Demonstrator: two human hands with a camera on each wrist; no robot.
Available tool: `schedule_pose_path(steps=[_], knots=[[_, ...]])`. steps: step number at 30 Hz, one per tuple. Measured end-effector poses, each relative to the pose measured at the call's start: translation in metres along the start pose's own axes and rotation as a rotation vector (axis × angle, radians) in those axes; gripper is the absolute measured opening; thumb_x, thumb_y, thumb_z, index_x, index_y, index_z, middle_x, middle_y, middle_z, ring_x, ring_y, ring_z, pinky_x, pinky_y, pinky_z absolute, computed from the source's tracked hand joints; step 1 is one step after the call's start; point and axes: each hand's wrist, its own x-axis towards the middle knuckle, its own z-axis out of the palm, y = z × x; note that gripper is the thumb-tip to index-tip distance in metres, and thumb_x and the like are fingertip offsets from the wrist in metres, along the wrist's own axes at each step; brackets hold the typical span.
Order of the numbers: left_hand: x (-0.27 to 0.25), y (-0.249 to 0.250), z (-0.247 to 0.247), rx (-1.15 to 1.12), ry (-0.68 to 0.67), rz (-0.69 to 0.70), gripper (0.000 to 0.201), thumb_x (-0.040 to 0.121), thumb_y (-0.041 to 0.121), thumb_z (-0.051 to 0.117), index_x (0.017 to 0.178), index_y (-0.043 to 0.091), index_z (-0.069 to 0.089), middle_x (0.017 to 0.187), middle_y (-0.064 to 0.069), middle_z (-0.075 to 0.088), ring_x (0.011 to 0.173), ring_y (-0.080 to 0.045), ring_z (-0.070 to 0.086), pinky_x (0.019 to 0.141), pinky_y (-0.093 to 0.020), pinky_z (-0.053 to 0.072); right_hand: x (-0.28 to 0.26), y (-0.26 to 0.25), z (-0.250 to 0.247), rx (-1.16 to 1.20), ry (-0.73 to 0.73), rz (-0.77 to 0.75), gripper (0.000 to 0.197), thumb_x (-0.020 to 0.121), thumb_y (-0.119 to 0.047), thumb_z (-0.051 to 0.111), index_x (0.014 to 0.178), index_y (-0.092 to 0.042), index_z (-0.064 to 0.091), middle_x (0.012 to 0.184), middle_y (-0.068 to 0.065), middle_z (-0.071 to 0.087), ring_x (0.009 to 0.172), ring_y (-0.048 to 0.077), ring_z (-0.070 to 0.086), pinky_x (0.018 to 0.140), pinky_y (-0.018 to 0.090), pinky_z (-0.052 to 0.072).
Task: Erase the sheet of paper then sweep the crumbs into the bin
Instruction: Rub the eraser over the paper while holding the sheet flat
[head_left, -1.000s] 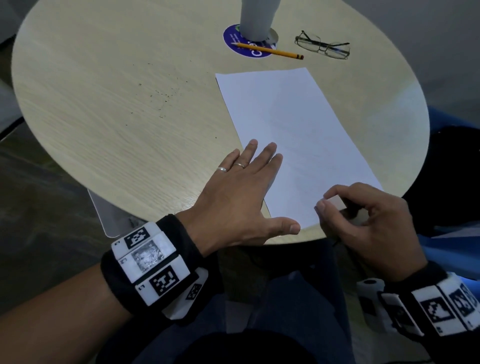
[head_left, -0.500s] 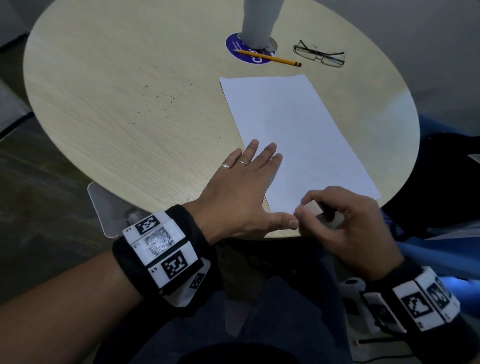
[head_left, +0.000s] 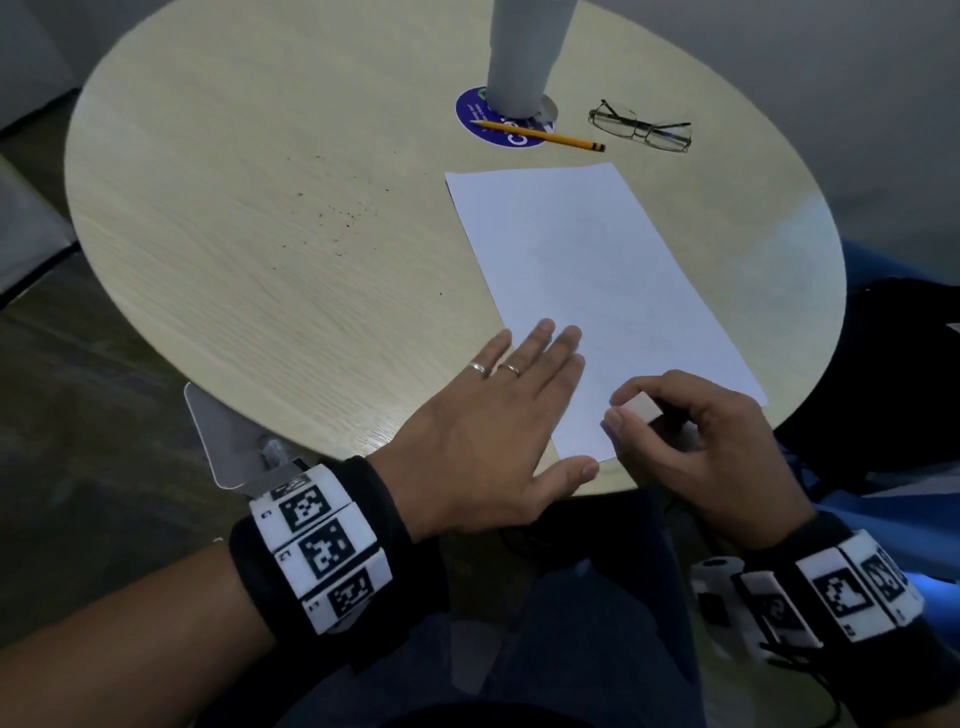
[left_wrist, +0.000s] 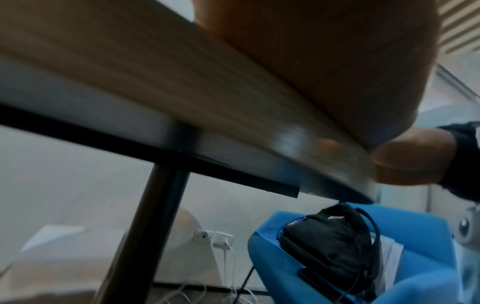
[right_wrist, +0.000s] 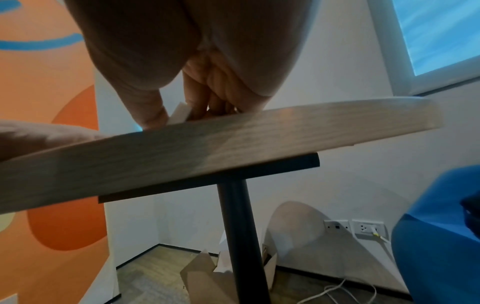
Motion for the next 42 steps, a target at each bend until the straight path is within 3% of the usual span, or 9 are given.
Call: schedule_pose_path(steps=[8, 13, 17, 21, 24, 28, 31, 36, 42], knots=[[0.007, 0.011, -0.001, 0.06, -0.06, 0.022, 0.128, 0.083, 0.094, 0.032, 0.166, 0.002, 0.0, 0.174, -0.016, -0.012, 0.161, -0.027, -0.015, 0.131, -0.048, 0.003, -0.001, 0.001, -0.001, 0.02, -0.04, 0.006, 0.009, 0.093, -0.029, 0.077, 0.1, -0.025, 0.076, 0.089, -0.006, 0.075, 0.072, 0.018, 0.069, 0.071, 0.029, 0.054], [0.007, 0.011, 0.002, 0.098, -0.06, 0.018, 0.119, 0.089, 0.088, 0.032, 0.166, 0.003, 0.002, 0.174, -0.016, -0.009, 0.162, -0.029, -0.009, 0.131, -0.048, 0.006, -0.004, 0.001, 0.008, -0.091, 0.033, -0.09, 0.01, 0.088, -0.017, 0.084, 0.095, -0.019, 0.077, 0.087, -0.01, 0.074, 0.076, 0.013, 0.068, 0.072, 0.026, 0.053], [0.008, 0.012, 0.004, 0.093, -0.051, 0.038, 0.117, 0.09, 0.085, 0.034, 0.166, 0.003, 0.004, 0.175, -0.015, -0.006, 0.162, -0.027, -0.006, 0.131, -0.045, 0.009, 0.003, 0.023, -0.019, -0.135, 0.158, 0.035, 0.01, 0.087, -0.012, 0.083, 0.085, -0.019, 0.076, 0.08, -0.007, 0.073, 0.07, 0.014, 0.066, 0.072, 0.037, 0.056], [0.008, 0.012, 0.004, 0.062, -0.032, 0.039, 0.114, 0.091, 0.084, 0.033, 0.167, 0.004, 0.004, 0.175, -0.014, -0.006, 0.162, -0.025, -0.007, 0.131, -0.046, 0.009, 0.001, 0.016, -0.018, -0.116, 0.185, -0.011, 0.007, 0.091, -0.022, 0.081, 0.095, -0.018, 0.078, 0.088, -0.008, 0.075, 0.075, 0.006, 0.067, 0.073, 0.014, 0.049], [0.005, 0.012, 0.002, 0.032, 0.001, 0.04, 0.11, 0.091, 0.084, 0.034, 0.166, 0.005, 0.016, 0.176, -0.012, 0.004, 0.163, -0.025, 0.0, 0.131, -0.045, 0.011, 0.002, 0.015, -0.009, -0.213, 0.172, -0.066, 0.014, 0.095, -0.026, 0.077, 0.104, -0.016, 0.077, 0.095, -0.006, 0.074, 0.084, 0.012, 0.066, 0.08, 0.025, 0.052], [0.004, 0.016, -0.006, -0.1, 0.145, -0.023, 0.08, 0.095, 0.082, 0.033, 0.136, 0.016, 0.054, 0.158, 0.0, 0.046, 0.15, -0.021, 0.035, 0.123, -0.04, 0.026, 0.004, 0.018, -0.01, -0.207, 0.153, -0.047, 0.015, 0.096, -0.03, 0.074, 0.105, -0.017, 0.076, 0.098, -0.006, 0.075, 0.09, 0.019, 0.07, 0.081, 0.044, 0.056], [0.008, 0.013, -0.012, -0.155, 0.197, -0.075, 0.058, 0.1, 0.078, 0.031, 0.11, 0.025, 0.052, 0.125, 0.011, 0.052, 0.121, -0.015, 0.048, 0.107, -0.037, 0.034, 0.001, 0.014, -0.004, -0.156, 0.067, -0.063, 0.015, 0.098, -0.032, 0.074, 0.105, -0.019, 0.075, 0.096, -0.007, 0.075, 0.085, 0.017, 0.071, 0.076, 0.042, 0.057], [0.011, 0.008, -0.012, -0.277, 0.124, -0.129, 0.069, 0.101, 0.075, 0.012, 0.138, 0.031, 0.05, 0.141, 0.015, 0.042, 0.132, -0.012, 0.037, 0.11, -0.03, 0.021, 0.004, 0.014, -0.004, -0.082, 0.03, -0.022, 0.025, 0.098, -0.04, 0.067, 0.109, -0.019, 0.075, 0.096, -0.008, 0.076, 0.071, 0.011, 0.069, 0.065, 0.019, 0.05], [0.012, 0.012, -0.002, -0.013, -0.018, -0.128, 0.107, 0.09, 0.092, 0.019, 0.168, 0.019, 0.011, 0.176, -0.002, 0.005, 0.161, -0.023, 0.003, 0.13, -0.045, 0.008, 0.004, 0.014, -0.004, -0.058, 0.01, -0.015, 0.024, 0.099, -0.033, 0.069, 0.119, -0.02, 0.073, 0.107, -0.009, 0.076, 0.082, 0.016, 0.072, 0.077, 0.033, 0.056]])
